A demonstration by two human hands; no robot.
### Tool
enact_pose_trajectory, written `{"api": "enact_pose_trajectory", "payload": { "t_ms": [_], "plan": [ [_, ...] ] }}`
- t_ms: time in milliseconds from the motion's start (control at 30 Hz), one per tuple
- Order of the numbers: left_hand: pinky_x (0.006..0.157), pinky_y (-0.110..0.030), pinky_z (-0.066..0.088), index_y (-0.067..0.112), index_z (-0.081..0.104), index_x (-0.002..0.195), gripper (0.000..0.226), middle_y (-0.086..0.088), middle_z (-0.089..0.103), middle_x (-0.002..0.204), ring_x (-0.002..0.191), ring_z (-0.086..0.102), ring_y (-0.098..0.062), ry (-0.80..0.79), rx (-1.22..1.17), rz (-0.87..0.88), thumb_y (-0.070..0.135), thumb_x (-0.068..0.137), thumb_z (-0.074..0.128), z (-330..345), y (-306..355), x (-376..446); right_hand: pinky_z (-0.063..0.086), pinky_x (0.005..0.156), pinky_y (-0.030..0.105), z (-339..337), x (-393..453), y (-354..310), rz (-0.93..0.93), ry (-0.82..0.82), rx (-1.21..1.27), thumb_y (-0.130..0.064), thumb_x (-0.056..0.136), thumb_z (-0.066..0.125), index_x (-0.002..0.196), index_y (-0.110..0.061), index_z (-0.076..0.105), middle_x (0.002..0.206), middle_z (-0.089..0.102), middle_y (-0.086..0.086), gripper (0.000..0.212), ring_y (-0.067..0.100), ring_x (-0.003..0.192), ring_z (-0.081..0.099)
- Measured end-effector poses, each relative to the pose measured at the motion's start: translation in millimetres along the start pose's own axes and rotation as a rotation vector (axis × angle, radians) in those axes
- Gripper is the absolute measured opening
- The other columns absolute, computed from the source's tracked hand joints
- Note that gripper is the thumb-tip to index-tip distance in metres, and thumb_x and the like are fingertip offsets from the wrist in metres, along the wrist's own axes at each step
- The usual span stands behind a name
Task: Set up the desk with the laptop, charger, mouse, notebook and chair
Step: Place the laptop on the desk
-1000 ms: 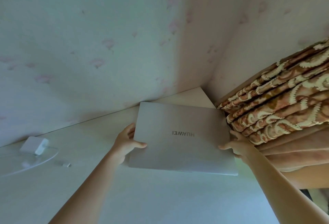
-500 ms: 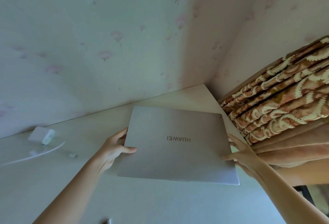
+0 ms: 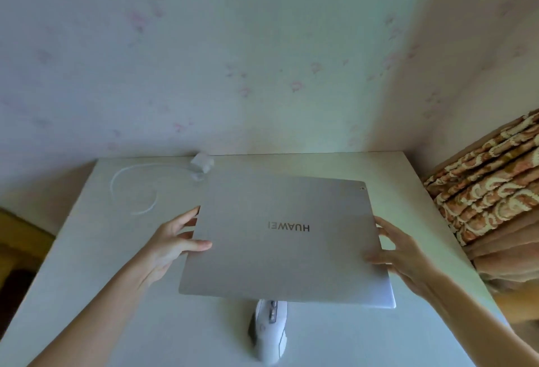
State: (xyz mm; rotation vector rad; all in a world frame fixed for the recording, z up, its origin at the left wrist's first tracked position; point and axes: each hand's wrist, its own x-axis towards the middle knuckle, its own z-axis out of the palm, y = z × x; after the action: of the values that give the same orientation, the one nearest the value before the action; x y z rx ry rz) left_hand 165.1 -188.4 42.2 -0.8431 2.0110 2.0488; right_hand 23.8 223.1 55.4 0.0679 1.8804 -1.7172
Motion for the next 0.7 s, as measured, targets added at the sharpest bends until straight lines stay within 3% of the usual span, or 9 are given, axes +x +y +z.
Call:
{"api": "enact_pose_trajectory", "payload": {
  "t_ms": [100,233,367,533,700],
  "plan": [
    [0.095,-0.041,0.05,0.025,0.053,0.134,0.099,-0.004,0.064,0.124,0.103,0.067,-0.024,0.108,-0.021,-0.014,-0.001,0.046,0.088,-38.7,-17.4,-64.8,0.054,0.08,0.055,43.4,-17.9,0.4,-0.024,-0.102,-0.029,0.023,0.055,0.071,0.122,-0.026,0.058,0.118,0.056,0.012,0.083,0.033,0.092,0.067],
    [0.087,-0.038,0.051,0.028,0.049,0.137,0.089,-0.001,0.064,0.122,0.105,0.065,-0.023,0.206,-0.018,-0.051,-0.008,0.062,0.081,-84.1,-42.6,-137.8,0.054,0.075,0.048,104.7,-41.6,11.5,-0.017,-0.174,-0.046,0.023,0.051,0.071,0.121,-0.028,0.057,0.119,0.057,0.011,0.088,0.033,0.096,0.062],
    [0.098,-0.047,0.048,0.035,0.049,0.135,0.088,0.002,0.064,0.123,0.112,0.061,-0.022,0.236,-0.03,-0.098,0.008,0.061,0.086,-130.3,-71.5,-184.0,0.054,0.076,0.047,161.1,-57.6,26.3,0.0,-0.224,-0.085,0.026,0.054,0.068,0.123,-0.025,0.057,0.117,0.057,0.011,0.087,0.03,0.097,0.061],
    [0.104,-0.05,0.043,0.035,0.047,0.138,0.093,0.003,0.059,0.131,0.119,0.056,-0.021,0.225,-0.023,-0.152,0.013,0.06,0.09,-185.9,-106.2,-199.4,0.055,0.076,0.045,220.1,-66.0,51.4,0.064,-0.207,-0.092,0.019,0.043,0.07,0.125,-0.023,0.057,0.115,0.059,0.011,0.094,0.033,0.1,0.061],
    [0.102,-0.054,0.044,0.036,0.048,0.137,0.097,0.0,0.061,0.129,0.118,0.057,-0.025,0.162,-0.065,-0.197,0.015,0.054,0.092,-239.9,-137.9,-178.3,0.053,0.07,0.041,274.9,-69.4,76.1,0.13,-0.122,-0.077,0.032,0.06,0.061,0.123,-0.021,0.054,0.115,0.057,0.009,0.083,0.029,0.096,0.06]
  ]
}}
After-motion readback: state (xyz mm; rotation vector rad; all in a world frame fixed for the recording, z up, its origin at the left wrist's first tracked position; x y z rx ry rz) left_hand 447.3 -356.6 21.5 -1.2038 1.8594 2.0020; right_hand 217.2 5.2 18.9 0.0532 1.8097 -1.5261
